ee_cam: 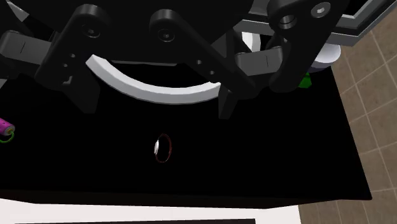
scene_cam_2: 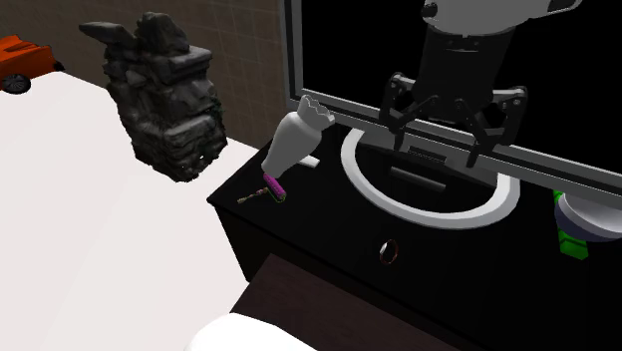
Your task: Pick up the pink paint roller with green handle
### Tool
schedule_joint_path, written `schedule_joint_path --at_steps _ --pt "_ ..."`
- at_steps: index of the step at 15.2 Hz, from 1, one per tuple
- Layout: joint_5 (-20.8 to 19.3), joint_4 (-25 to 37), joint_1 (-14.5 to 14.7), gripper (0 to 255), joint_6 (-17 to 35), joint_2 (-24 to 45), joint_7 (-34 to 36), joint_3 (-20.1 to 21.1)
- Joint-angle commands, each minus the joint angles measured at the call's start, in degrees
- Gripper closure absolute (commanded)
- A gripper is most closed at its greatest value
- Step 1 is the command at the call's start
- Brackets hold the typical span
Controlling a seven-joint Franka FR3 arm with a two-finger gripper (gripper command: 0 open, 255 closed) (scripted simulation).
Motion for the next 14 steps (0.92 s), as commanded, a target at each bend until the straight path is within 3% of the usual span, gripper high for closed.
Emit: schedule_joint_path --at_steps 1,8,14 --pt "0.0 0.0 0.0 0 0.0 0.0 0.0 0.0" --pt "5.2 -9.9 2.8 0 10.1 -1.1 10.3 7.0" --pt "9.7 -15.2 5.4 0 20.4 2.5 19.5 14.1"
